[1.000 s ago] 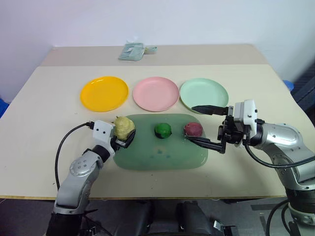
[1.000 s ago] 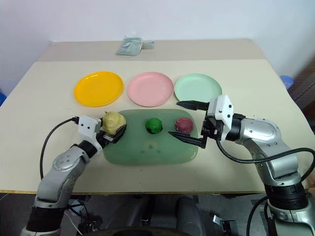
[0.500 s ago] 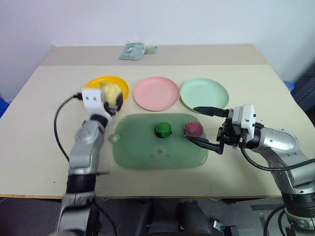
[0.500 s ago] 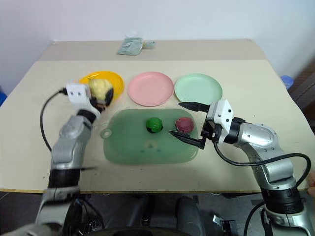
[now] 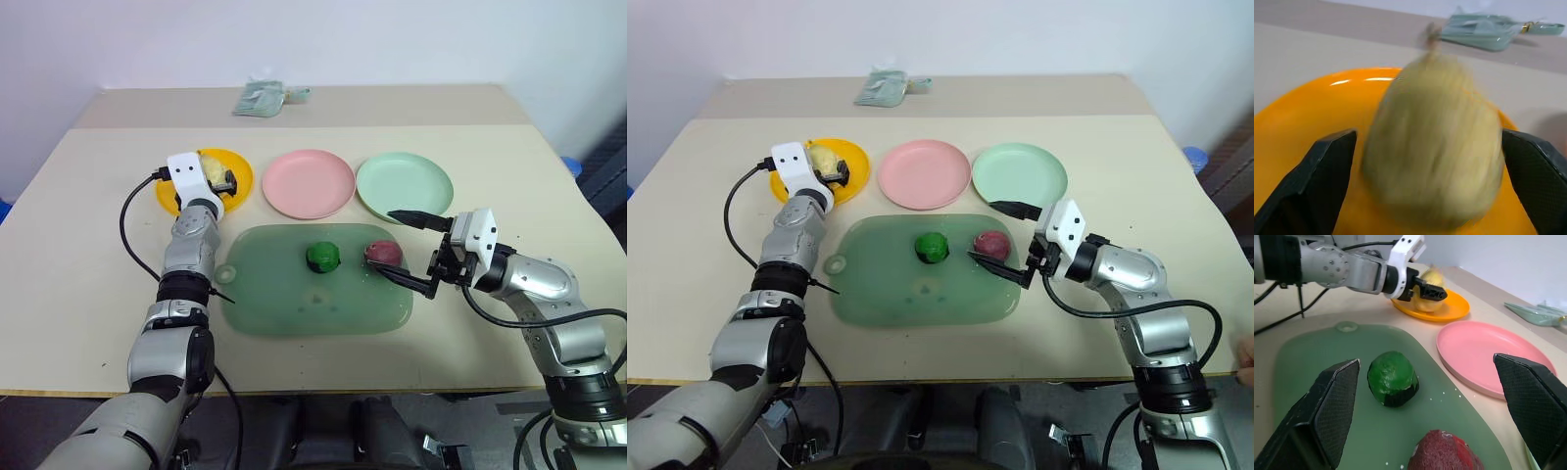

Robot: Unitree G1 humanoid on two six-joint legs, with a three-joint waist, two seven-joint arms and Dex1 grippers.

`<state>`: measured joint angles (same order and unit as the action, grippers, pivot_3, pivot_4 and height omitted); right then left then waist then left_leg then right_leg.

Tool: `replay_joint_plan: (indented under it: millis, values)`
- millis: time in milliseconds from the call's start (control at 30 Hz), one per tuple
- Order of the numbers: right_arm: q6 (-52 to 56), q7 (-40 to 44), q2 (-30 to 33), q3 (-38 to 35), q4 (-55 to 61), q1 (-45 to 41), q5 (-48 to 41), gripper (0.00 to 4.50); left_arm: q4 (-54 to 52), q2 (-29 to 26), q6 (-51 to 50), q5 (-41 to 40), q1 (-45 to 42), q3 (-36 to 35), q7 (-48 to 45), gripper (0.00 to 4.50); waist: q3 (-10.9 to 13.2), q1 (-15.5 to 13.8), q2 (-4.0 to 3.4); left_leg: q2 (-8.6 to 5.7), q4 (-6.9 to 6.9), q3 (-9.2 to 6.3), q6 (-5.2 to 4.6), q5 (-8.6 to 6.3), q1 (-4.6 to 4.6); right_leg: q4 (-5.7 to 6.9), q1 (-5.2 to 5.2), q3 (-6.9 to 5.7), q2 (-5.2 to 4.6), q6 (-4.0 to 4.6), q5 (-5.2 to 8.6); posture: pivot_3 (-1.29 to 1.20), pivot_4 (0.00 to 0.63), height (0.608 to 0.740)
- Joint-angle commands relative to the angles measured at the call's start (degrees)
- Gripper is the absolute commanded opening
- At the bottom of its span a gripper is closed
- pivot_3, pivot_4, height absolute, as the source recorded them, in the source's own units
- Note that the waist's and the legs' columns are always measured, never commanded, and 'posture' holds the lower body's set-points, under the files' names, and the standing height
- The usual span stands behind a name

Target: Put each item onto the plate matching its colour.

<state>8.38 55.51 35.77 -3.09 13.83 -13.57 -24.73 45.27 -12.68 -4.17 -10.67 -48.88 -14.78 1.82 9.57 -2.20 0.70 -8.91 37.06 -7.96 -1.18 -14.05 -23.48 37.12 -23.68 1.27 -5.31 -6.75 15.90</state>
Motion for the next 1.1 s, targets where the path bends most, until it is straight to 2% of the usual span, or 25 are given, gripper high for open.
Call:
replay_joint_plan:
  millis: [33, 200, 333, 533, 667, 767, 967, 1100]
  values:
    - [-0.6, -0.7, -0.5, 0.0, 1.2, -0.6, 0.2, 4.5, -7.6, 1.0, 0.8, -5.1, 1.1, -2.1, -4.9, 4.43, 0.0, -0.1, 0.0, -0.01, 0.02, 0.0, 0.0, 0.0, 0.0, 0.02, 0.02, 0.0, -0.01, -0.02, -0.01, 0.0, 0.15, 0.74]
    - [0.4, -1.2, -1.0, 1.0, 1.8, -1.0, 0.4, 4.5, -24.4, -0.3, -5.0, -11.0, 9.5, -1.1, -15.2, 4.43, 0.0, 0.2, -0.01, -0.02, 0.02, 0.0, -0.01, -0.01, 0.0, 0.05, -0.02, 0.01, -0.03, -0.02, -0.01, 0.0, 0.15, 0.74]
    - [0.8, -1.6, -1.9, 2.2, 1.9, -1.6, 0.6, 4.5, -37.3, -3.7, -10.7, -15.3, 17.8, -0.1, -22.9, 4.43, 0.0, 0.9, -0.03, -0.01, -0.01, 0.0, 0.0, 0.0, 0.0, 0.11, -0.06, 0.04, -0.02, -0.01, -0.01, 0.0, 0.15, 0.74]
    - [1.0, -1.7, -3.0, 4.0, 1.6, -3.1, 1.2, 4.5, -50.0, -10.9, -14.5, -20.9, 28.2, 1.2, -36.9, 4.43, 0.0, 1.4, -0.04, -0.01, 0.0, -0.01, 0.0, 0.0, 0.01, 0.07, -0.01, 0.03, -0.02, 0.0, -0.01, 0.0, 0.15, 0.74]
    - [2.4, -2.2, -4.0, 6.6, 0.6, -5.4, 2.3, 4.5, -54.0, -19.3, -13.7, -23.2, 35.9, 0.8, -50.5, 4.43, 0.0, 1.6, -0.11, 0.0, -0.07, -0.01, 0.01, 0.0, 0.04, 0.08, -0.05, 0.04, -0.01, 0.02, 0.0, 0.0, 0.15, 0.74]
    - [6.8, -5.4, -4.2, 9.5, -1.4, -8.6, 6.5, 4.5, -54.5, -24.4, -10.9, -24.6, 41.5, -1.0, -59.8, 4.43, 0.0, 1.8, -0.18, 0.02, -0.15, 0.0, 0.01, 0.0, 0.05, 0.07, -0.07, 0.07, -0.01, 0.04, 0.01, 0.0, 0.15, 0.74]
    - [13.9, -10.4, -8.4, 13.7, -2.3, -13.7, 9.5, 4.5, -54.3, -29.6, -7.9, -27.6, 49.0, -5.4, -71.3, 4.43, 0.0, 1.4, -0.18, 0.01, -0.17, 0.0, 0.0, -0.02, 0.05, 0.03, -0.32, 0.07, -0.04, 0.06, 0.0, 0.0, 0.15, 0.74]
    - [16.2, -10.5, -9.9, 15.6, -2.3, -14.0, 10.0, 4.5, -53.8, -30.5, -6.8, -28.3, 50.6, -6.5, -74.5, 4.43, 0.0, 1.4, -0.21, 0.0, -0.18, 0.0, -0.01, -0.03, 0.05, 0.02, -0.33, 0.07, -0.05, 0.06, 0.0, 0.0, 0.15, 0.74]
